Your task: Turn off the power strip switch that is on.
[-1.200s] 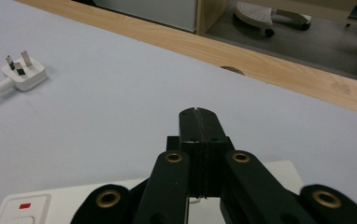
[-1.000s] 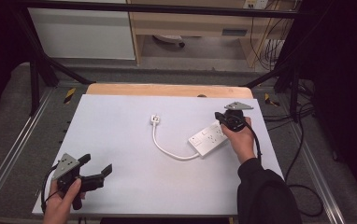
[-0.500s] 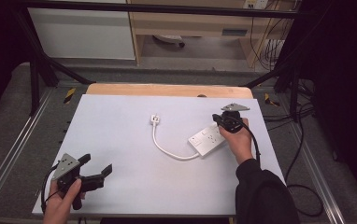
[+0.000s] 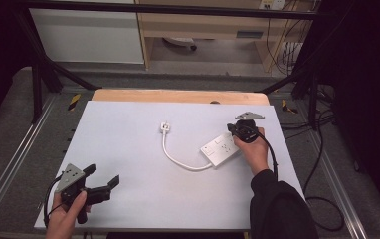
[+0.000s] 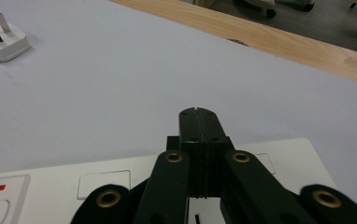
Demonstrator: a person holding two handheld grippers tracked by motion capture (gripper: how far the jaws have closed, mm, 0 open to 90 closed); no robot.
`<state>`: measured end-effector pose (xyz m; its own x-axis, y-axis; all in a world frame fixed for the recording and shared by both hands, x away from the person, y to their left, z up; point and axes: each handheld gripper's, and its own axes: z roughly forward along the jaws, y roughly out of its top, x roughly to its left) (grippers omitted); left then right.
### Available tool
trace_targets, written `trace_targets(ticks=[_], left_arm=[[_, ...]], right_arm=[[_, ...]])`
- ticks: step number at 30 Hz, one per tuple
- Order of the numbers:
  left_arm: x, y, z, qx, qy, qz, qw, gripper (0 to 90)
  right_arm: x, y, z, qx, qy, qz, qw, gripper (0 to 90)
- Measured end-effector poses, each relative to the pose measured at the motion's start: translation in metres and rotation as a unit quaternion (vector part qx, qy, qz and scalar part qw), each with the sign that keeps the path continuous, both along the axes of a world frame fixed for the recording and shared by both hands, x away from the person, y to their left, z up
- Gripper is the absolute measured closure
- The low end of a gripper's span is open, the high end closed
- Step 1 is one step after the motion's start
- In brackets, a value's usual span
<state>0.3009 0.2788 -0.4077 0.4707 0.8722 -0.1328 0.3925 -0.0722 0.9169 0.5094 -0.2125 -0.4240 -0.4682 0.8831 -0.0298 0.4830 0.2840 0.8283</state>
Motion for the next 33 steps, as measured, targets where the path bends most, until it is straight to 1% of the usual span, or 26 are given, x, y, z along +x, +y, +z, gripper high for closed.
trace_targets(ticks=[11, 25, 33], left_arm=[[0.0, 0.0, 0.0, 0.001, 0.0, -0.001, 1.0, 5.2], [0.0, 0.0, 0.0, 0.001, 0.0, -0.001, 1.0, 5.2], [0.0, 0.0, 0.0, 0.001, 0.0, -0.001, 1.0, 5.2]], right_arm=[[-0.002, -0.005, -0.008, -0.001, 0.01, -0.006, 0.9999, 90.0], [-0.001, -0.006, -0.012, -0.001, 0.014, -0.007, 0.9999, 90.0], [-0.002, -0.006, -0.014, 0.005, 0.016, -0.008, 0.9998, 90.0]])
